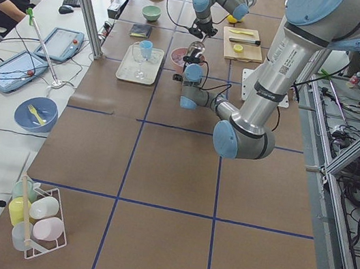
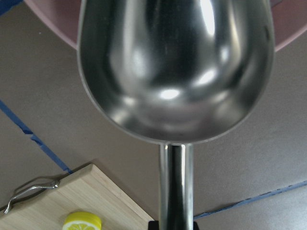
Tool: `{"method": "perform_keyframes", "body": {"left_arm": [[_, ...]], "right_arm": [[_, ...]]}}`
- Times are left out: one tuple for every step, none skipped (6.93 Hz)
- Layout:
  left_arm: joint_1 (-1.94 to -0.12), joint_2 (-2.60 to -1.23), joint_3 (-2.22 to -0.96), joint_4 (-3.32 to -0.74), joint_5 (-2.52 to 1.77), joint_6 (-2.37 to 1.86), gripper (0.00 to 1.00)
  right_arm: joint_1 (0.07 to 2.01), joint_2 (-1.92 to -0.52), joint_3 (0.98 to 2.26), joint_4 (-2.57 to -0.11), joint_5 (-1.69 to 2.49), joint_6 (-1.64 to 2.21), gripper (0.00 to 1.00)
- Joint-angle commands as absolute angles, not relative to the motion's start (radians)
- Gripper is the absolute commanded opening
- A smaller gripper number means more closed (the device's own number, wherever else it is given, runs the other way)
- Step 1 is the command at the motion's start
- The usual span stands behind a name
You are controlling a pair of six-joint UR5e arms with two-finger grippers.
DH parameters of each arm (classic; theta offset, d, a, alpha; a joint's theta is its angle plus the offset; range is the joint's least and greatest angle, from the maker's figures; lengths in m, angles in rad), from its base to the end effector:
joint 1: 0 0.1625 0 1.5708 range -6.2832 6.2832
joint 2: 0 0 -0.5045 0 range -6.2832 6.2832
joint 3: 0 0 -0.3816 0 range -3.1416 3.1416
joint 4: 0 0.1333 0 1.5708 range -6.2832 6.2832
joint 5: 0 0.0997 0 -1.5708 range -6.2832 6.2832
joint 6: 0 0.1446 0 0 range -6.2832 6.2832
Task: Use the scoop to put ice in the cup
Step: 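Dip the scoop into the ice cubes and drag it through the bowl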
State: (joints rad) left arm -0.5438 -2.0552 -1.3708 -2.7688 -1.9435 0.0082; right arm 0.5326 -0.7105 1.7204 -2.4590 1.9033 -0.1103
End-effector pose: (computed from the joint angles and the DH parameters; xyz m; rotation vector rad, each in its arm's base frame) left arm 0.5951 -0.4540 0.4145 1.2042 1.0404 1.0979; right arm -0.5602 -0.4301 0.2920 -0.0432 -0.3716 -1.1562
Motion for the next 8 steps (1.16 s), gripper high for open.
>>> {"method": "perform_keyframes", "body": {"left_arm": [[-0.545,-2.056,-1.371,-2.769,-1.944,0.008,1.00],[-0.545,-2.057,-1.373,-2.769,-1.944,0.008,1.00],[-0.545,-2.057,-1.377,-2.769,-1.944,0.008,1.00],[-0.545,-2.057,-1.378,-2.770,-1.944,0.008,1.00],[-0.545,-2.056,-1.381,-2.770,-1.945,0.008,1.00],[-0.545,-2.056,-1.388,-2.769,-1.947,0.008,1.00],[-0.545,-2.056,-1.388,-2.769,-1.947,0.008,1.00],[-0.545,-2.056,-1.388,-2.769,-1.947,0.008,1.00]], "right_arm": [[0.537,-0.756,1.738,-2.399,1.956,-0.086,0.00],[0.541,-0.756,1.741,-2.395,1.966,-0.068,0.00],[0.543,-0.768,1.741,-2.329,1.985,-0.040,0.00],[0.542,-0.796,1.750,-2.265,2.006,0.010,0.00],[0.541,-0.828,1.753,-2.165,2.020,0.046,0.00],[0.545,-0.877,1.805,-2.125,2.057,0.067,0.00],[0.540,-0.882,1.812,-2.112,2.057,0.095,0.00],[0.543,-0.893,1.815,-2.068,2.056,0.109,0.00]]}}
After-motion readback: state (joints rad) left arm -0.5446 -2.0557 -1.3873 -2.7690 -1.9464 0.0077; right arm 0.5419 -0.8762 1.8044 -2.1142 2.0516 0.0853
